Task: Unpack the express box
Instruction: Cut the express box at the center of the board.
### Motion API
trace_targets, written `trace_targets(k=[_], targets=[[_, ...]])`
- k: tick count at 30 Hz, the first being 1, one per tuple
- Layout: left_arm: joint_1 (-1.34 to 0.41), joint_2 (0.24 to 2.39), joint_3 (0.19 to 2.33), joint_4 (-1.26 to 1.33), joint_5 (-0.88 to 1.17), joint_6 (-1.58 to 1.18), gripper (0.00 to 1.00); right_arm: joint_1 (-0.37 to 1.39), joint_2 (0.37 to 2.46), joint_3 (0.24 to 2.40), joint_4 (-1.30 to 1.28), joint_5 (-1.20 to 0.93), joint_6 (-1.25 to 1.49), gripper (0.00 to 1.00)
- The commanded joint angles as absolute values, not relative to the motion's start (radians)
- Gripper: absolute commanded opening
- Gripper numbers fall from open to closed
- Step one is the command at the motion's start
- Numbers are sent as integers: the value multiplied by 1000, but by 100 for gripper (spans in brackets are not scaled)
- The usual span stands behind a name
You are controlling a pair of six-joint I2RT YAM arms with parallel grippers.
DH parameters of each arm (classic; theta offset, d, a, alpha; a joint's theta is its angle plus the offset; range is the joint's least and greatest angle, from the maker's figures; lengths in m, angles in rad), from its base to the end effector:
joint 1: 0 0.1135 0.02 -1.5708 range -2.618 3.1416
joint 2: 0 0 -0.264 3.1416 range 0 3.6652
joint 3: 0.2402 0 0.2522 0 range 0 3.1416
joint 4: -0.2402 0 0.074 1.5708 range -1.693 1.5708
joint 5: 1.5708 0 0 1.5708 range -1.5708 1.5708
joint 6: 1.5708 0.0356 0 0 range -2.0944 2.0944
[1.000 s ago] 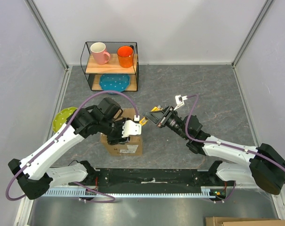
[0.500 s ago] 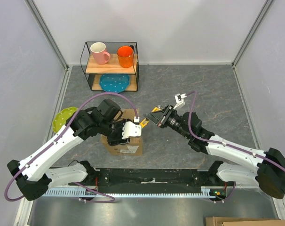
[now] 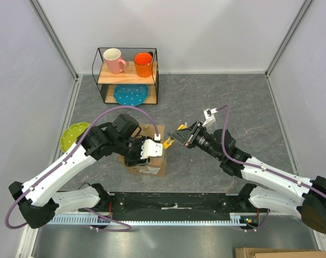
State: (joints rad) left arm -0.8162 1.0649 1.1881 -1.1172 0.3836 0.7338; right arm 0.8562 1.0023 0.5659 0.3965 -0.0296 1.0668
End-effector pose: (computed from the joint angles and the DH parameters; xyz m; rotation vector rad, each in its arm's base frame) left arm 0.1178 -0.1448 0.3444 1.8777 1.7084 -0.5227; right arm 0.1530 0.1780 0.2824 0.1669 1.8270 1.4610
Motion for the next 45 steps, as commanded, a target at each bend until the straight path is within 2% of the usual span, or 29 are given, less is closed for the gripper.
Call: trace_targets(k=[1,9,18,23,32,45], targets=[[-795,1074,1186,-1100,258,704,2,879,1063,532,389,-143,1075,0],[-795,1091,1195,-1092,261,704,2,936,1134,542,417,-149,1104,0],[-787,1086,1178,-1071,212,687,2,936,963,502,187,-140,1083,0],[-784,1092,1164,-1060,183,672,2,936,876,424,166,-147,1135,0],[-747,1106,1154,-980,94,577,2,937,845,362,201,-198,1201,0],[-709,1103,1101,-940,-21,526,2,937,744,383,-16,-255,1174,0]])
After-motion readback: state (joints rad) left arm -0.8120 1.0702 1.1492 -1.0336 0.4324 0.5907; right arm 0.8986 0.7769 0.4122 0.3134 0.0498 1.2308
